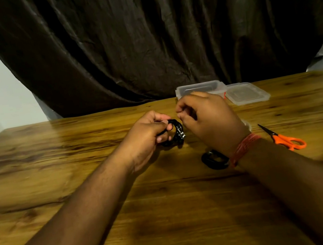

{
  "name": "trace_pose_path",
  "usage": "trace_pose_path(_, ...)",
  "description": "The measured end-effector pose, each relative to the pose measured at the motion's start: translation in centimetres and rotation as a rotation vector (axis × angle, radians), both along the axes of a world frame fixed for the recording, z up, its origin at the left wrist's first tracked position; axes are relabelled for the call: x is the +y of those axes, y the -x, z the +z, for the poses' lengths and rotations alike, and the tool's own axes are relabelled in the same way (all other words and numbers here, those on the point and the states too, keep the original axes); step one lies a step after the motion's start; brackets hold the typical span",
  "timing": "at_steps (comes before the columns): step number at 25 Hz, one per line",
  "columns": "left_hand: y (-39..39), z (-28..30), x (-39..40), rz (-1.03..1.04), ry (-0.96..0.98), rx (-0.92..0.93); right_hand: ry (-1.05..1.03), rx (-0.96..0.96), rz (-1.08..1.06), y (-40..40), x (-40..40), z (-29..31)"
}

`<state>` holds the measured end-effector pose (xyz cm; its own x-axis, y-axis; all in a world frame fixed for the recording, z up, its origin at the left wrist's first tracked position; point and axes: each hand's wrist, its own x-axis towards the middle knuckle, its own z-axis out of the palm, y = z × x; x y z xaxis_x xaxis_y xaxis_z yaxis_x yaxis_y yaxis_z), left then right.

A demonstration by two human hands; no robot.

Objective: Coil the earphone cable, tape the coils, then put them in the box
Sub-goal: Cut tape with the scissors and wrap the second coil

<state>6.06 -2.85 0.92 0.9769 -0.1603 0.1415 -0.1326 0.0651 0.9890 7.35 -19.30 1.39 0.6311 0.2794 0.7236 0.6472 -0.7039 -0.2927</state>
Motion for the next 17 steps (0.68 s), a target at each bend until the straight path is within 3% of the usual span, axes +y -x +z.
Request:
trace_pose_path(7,0.05,-0.28,-0.69,0.019,-0.105,-0.030,0.194,-0.081,-0.078,0.09,0.40,-0.41)
trace_pose_path(17,-0.30,-0.56,-1.03,0.032,-0.034,0.000,0.358,-0.110,-0.082,0.78,1.15,-0.33)
